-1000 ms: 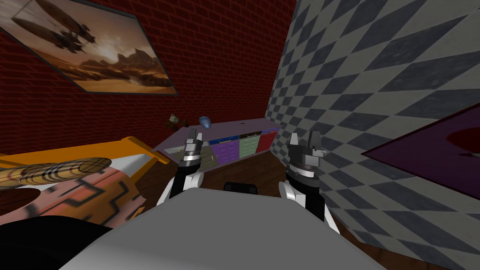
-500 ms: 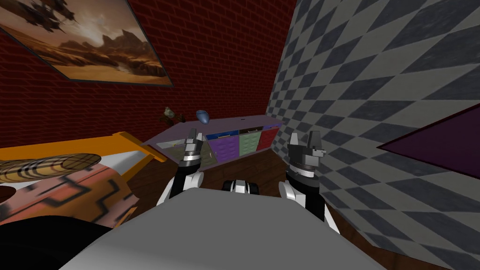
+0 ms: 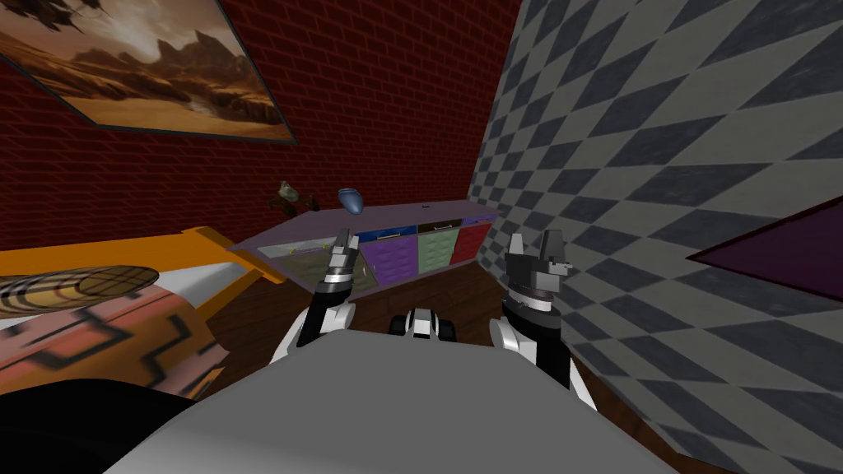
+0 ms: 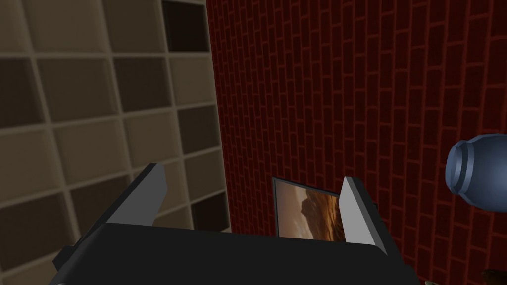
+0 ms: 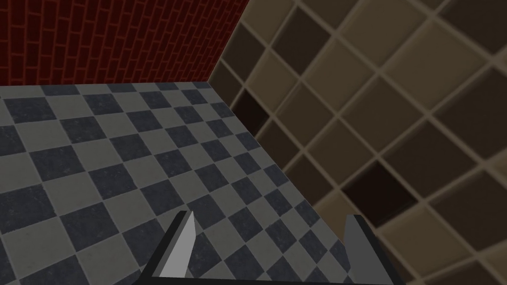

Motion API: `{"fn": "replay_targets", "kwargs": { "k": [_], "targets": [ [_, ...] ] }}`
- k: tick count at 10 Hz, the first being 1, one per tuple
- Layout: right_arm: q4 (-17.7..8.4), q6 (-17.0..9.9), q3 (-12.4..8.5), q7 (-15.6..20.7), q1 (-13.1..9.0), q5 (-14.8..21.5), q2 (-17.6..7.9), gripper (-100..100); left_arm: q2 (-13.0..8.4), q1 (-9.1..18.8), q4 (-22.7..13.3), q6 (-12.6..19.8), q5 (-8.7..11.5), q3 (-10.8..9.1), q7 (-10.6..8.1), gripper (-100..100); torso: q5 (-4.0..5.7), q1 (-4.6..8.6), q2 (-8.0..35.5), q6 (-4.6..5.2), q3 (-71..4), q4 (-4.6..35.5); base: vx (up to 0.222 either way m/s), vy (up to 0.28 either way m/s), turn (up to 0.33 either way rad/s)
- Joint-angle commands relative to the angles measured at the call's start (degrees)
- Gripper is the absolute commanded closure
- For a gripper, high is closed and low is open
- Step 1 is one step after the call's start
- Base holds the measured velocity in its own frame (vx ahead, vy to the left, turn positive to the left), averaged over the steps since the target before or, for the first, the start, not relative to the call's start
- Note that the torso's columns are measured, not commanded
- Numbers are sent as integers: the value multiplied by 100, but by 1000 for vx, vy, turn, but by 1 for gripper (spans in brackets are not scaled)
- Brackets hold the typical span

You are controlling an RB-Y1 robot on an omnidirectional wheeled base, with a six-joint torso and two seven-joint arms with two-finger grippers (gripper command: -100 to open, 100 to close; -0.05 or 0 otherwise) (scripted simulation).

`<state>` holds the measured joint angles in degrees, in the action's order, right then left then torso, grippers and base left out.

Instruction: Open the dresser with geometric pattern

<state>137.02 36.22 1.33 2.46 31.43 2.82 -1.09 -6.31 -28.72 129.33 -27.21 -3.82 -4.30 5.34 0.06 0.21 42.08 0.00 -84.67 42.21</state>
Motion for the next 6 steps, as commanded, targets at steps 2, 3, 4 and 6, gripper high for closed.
{"fn": "replay_targets", "kwargs": {
  "k": [2,3,4,6],
  "targets": [
    [0,0,0,0,0,0,0,0,-187,118,-550,-385,109,-50,-61,-100,-4,-15,22,1,10,7,110,-148,25],
    [0,0,0,0,0,0,0,0,-207,147,-702,-496,144,-67,-80,-100,-6,-20,31,0,17,10,144,-139,27],
    [0,0,0,0,0,0,0,0,-222,176,-862,-612,180,-85,-101,-100,-7,-26,19,0,10,8,132,-128,27],
    [0,0,0,0,0,0,0,0,-237,239,-1199,-861,258,-125,-144,-100,-6,-22,16,0,8,6,145,-145,31]
  ]
}}
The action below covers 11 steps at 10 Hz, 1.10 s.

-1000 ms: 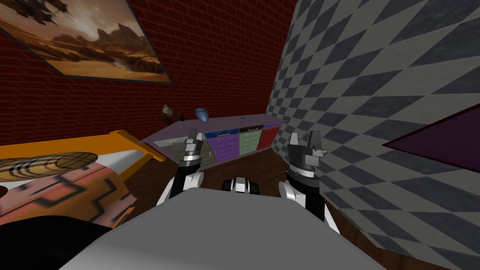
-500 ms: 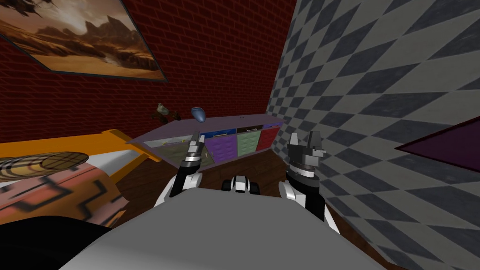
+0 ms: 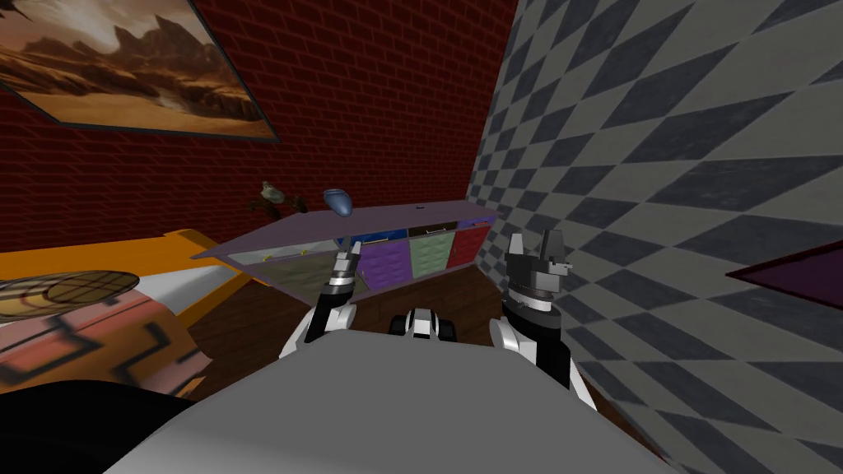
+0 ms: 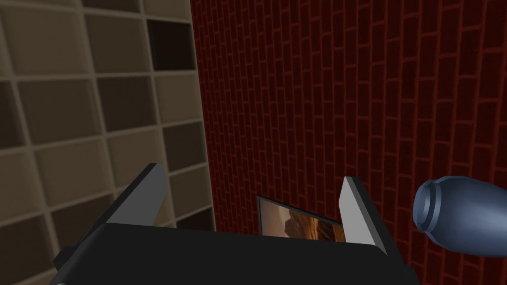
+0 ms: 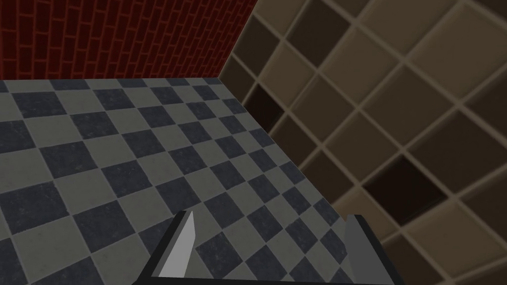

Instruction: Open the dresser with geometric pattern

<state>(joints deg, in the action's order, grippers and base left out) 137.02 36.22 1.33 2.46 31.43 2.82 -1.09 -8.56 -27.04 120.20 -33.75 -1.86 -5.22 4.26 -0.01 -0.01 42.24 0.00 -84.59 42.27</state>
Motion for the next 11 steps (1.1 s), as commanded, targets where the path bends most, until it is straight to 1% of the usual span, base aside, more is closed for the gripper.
{"fn": "replay_targets", "kwargs": {
  "k": [1,2,4,6,7,9,10,11],
  "targets": [
    [0,0,0,0,0,0,0,0,-14,105,-423,-339,103,-53,-59,-100,2,7,0,0,0,0,160,-142,36],
    [0,0,0,0,0,0,0,0,-14,105,-471,-339,103,-53,-59,-100,1,1,-1,0,-1,-1,112,-107,10],
    [0,0,0,0,-1,0,0,0,-7,175,-835,-612,189,-96,-107,-100,-2,-7,24,0,15,7,97,-131,23],
    [0,0,1,0,0,0,1,0,8,251,-1198,-895,278,-141,-159,-100,7,24,-15,0,-9,-4,191,-197,38],
    [1,0,0,0,1,0,0,0,8,251,-1263,-895,278,-141,-159,-100,5,11,-23,1,-15,-7,128,-119,13],
    [0,0,0,0,-1,0,-1,0,25,333,-1663,-1185,372,-186,-212,-100,-8,-26,28,-1,18,8,104,-112,25],
    [0,0,0,0,-1,0,0,0,35,376,-1832,-1331,419,-209,-239,-100,-1,1,15,0,11,5,150,-169,37],
    [0,0,0,0,0,0,0,0,35,376,-1929,-1331,419,-209,-239,-100,6,18,-2,0,-1,0,111,-130,20]
  ]
}}
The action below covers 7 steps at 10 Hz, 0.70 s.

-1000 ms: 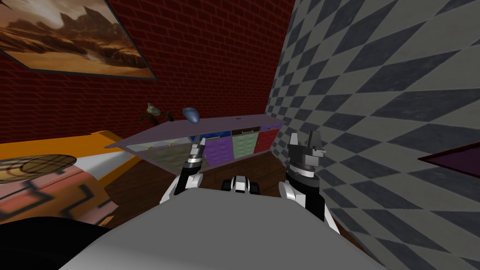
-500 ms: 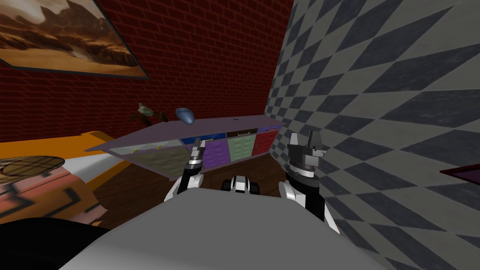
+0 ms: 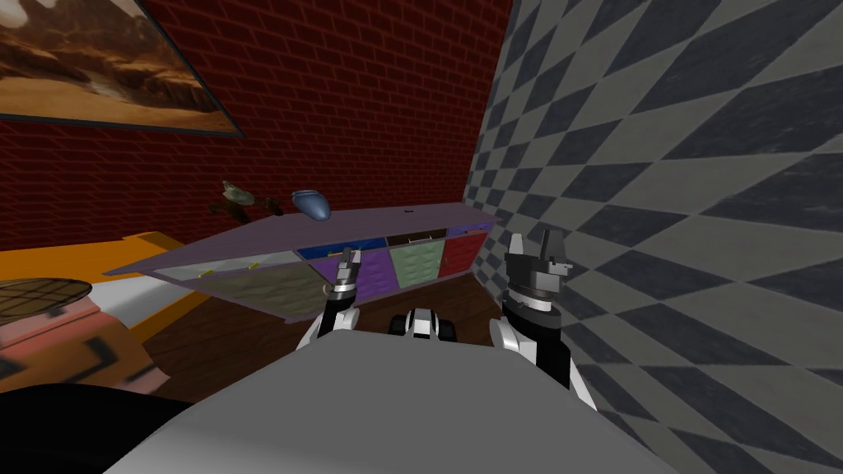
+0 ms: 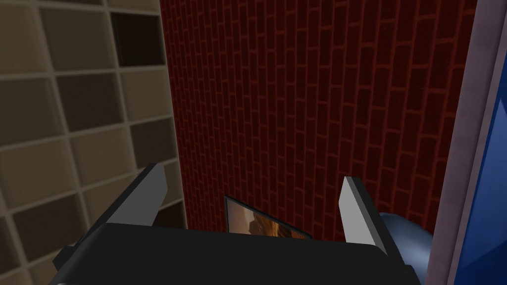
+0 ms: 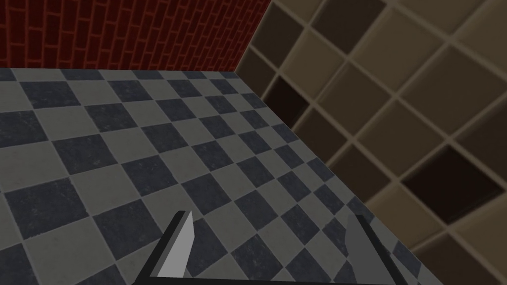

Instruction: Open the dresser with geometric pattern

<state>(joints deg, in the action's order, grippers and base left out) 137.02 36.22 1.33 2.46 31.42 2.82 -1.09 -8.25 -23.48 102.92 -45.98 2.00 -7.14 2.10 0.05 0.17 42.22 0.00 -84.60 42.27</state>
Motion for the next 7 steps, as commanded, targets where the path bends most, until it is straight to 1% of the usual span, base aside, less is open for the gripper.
{"fn": "replay_targets", "kwargs": {
  "k": [1,2,3,4,5,7],
  "targets": [
    [0,0,0,0,0,0,0,0,13,64,-401,-254,81,-41,-52,-100,-3,-16,8,0,3,1,109,-109,24],
    [0,0,0,0,0,0,0,0,13,64,-435,-254,81,-41,-52,-100,-8,-26,8,0,5,2,86,-91,11],
    [0,0,-1,0,-1,0,-1,0,21,109,-673,-400,129,-63,-80,-100,-9,-31,15,0,8,3,82,-113,20],
    [0,0,0,0,-1,0,-1,0,30,155,-844,-545,178,-86,-108,-100,-6,-17,13,-1,8,3,154,-172,31],
    [0,0,0,0,0,0,0,0,30,155,-915,-545,178,-86,-108,-100,0,4,-10,0,-5,-2,126,-131,23],
    [0,0,0,0,0,0,-1,0,44,247,-1357,-830,273,-131,-164,-100,-8,-28,13,0,7,3,105,-136,26]
  ]
}}
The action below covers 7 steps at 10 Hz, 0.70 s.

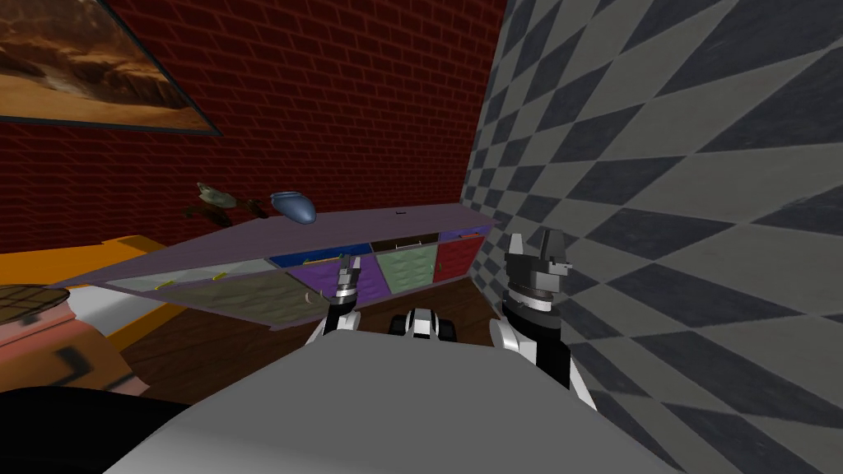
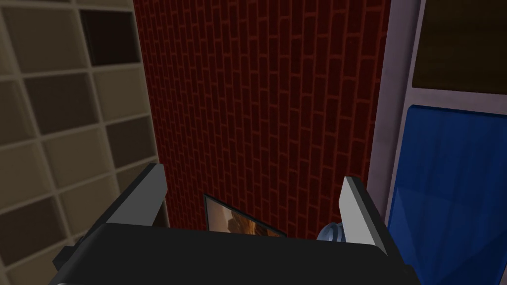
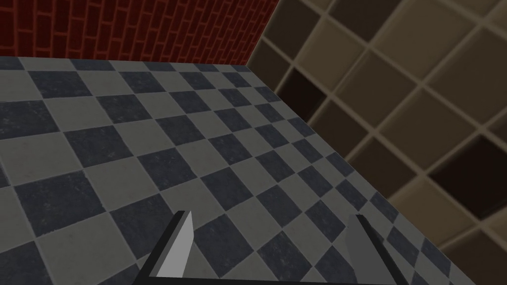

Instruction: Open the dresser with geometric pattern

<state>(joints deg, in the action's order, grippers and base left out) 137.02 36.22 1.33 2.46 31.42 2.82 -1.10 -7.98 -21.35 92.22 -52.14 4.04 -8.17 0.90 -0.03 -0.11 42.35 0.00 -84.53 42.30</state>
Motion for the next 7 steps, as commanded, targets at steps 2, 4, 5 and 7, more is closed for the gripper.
{"fn": "replay_targets", "kwargs": {
  "k": [2,4,5,7],
  "targets": [
    [0,0,1,0,1,0,1,0,24,81,-574,-353,117,-50,-71,-100,8,26,-19,0,-11,-4,143,-167,29],
    [0,0,0,0,0,0,0,0,34,172,-963,-620,208,-92,-125,-100,-1,-2,-1,0,0,0,122,-125,25],
    [0,0,0,0,0,0,0,0,34,172,-1048,-620,208,-92,-125,-100,0,2,-6,0,-3,-1,96,-97,18],
    [0,0,0,0,0,0,0,0,39,257,-1462,-869,294,-131,-175,-100,2,8,3,0,2,1,95,-123,21]
  ]
}}
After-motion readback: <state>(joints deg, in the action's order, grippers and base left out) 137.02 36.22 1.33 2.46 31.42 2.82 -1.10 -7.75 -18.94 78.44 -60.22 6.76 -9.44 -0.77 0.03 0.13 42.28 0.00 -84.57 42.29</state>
